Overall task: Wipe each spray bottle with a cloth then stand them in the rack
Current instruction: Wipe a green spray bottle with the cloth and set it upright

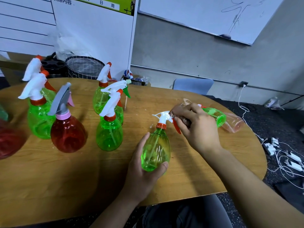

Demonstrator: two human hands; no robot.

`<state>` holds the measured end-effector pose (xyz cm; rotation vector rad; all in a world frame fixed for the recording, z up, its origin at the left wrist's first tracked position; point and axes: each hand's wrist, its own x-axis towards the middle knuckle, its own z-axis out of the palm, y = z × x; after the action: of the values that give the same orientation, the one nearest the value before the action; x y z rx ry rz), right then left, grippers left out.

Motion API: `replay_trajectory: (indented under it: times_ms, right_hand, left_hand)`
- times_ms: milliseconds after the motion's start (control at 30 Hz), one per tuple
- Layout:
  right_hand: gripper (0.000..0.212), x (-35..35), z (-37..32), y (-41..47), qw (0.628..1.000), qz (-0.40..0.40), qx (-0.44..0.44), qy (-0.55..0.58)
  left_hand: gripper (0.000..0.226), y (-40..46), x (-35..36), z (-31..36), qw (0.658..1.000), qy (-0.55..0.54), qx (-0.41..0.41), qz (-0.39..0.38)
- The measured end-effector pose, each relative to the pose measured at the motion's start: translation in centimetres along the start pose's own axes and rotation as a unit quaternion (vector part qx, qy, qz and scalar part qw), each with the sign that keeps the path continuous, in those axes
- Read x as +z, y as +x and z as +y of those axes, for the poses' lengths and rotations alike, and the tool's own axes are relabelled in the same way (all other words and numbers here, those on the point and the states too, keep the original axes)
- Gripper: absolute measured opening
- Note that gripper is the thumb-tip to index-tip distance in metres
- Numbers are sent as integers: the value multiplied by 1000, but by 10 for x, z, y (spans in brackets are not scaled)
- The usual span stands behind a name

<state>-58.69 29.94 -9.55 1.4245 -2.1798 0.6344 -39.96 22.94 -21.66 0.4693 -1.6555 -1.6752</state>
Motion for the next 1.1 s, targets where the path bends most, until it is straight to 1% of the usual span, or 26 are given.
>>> replay_trajectory:
  times_ms: [100,233,300,367,433,467,533,667,767,833,900,967,1100]
  right_hand:
    - [20,-1,1,-18,999,-32,-40,17]
    - [16,0,5,-41,996,-57,-57,33]
    - [17,-3,3,-40,996,-39,-51,56]
    - [19,-6,-1,-30,997,10,-27,74]
    - [20,-4,-3,-16,996,49,-1,68]
    - [20,-1,-4,-12,997,49,6,61]
    - [21,5,-3,-15,999,17,0,51]
    - [19,5,5,-48,997,-44,-44,48]
    - [17,-5,15,-61,992,-71,-25,105]
    - [19,-13,17,-57,989,-38,7,146]
    - [20,-18,15,-40,986,22,48,159]
    - [18,-19,12,-22,983,52,78,159]
    - [19,-7,11,-1,991,19,70,113]
  left_hand:
    - [94,2,-1,-1,1000,-7,1,16]
    - [96,4,-1,-3,1000,-15,-4,18]
    - [97,3,-2,-3,1000,-13,-4,14]
    - [97,3,-2,-4,1000,-9,-1,8]
    - [96,2,-1,-3,1000,1,6,2]
    - [95,2,-1,-2,1000,3,9,1]
    - [95,2,0,-1,1000,0,10,1]
    - [95,2,0,1,1000,-6,9,8]
    - [95,1,0,2,1000,-11,7,5]
    - [95,1,1,3,1000,-7,5,1]
    - [95,1,1,3,1000,-4,11,-1]
    - [95,0,1,3,1000,-8,13,-6]
    - [95,0,0,3,1000,-4,19,-9]
